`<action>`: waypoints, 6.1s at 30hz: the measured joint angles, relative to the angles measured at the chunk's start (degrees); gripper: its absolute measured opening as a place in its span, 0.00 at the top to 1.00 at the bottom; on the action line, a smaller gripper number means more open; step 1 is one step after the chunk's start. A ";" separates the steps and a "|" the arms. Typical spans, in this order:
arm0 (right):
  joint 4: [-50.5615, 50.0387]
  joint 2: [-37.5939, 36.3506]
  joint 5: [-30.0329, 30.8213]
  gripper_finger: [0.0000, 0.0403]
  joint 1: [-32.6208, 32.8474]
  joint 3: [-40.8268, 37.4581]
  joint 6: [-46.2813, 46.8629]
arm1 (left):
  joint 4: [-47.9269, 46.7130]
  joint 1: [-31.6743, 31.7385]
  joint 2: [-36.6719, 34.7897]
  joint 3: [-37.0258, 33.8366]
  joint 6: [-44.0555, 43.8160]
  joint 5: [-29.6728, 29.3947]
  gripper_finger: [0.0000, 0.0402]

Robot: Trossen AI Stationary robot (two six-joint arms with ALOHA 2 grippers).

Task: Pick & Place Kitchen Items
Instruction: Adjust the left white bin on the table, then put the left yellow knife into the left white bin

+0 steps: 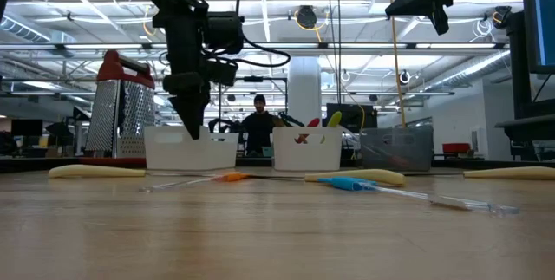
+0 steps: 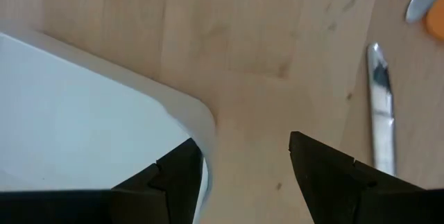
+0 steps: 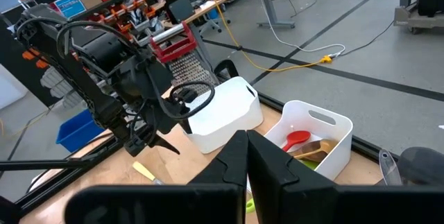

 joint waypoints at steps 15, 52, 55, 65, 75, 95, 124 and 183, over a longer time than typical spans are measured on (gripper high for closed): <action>0.00 0.00 0.00 1.00 0.00 0.00 -0.01 | 7.88 -1.24 0.00 0.01 -8.34 3.82 0.46; -0.15 -0.02 -0.24 1.00 0.00 0.00 1.90 | 7.65 -1.66 -4.41 3.25 -7.95 -7.06 0.46; -0.15 -0.02 -0.26 1.00 0.00 0.00 1.59 | 8.68 -3.28 -7.68 5.37 -10.67 -7.64 0.46; -4.94 -0.02 -0.26 1.00 0.00 -0.02 0.79 | 1.49 -12.93 -14.83 6.43 -28.42 -3.63 0.46; -5.11 -0.02 -0.26 1.00 0.00 -0.02 -3.05 | -9.95 -24.01 -8.58 4.91 -31.59 -3.53 0.46; -5.25 -0.02 -0.29 1.00 0.00 -0.02 -3.28 | -17.96 -25.38 -1.68 -6.92 -39.17 -0.57 0.46; -5.11 0.00 -0.16 1.00 0.00 -0.02 -1.54 | 1.08 -21.55 -2.58 -21.64 -32.38 1.90 0.47; 2.72 8.63 -19.76 1.00 0.04 -0.07 1.58 | 66.81 -11.26 -12.94 -20.17 -58.25 16.97 0.88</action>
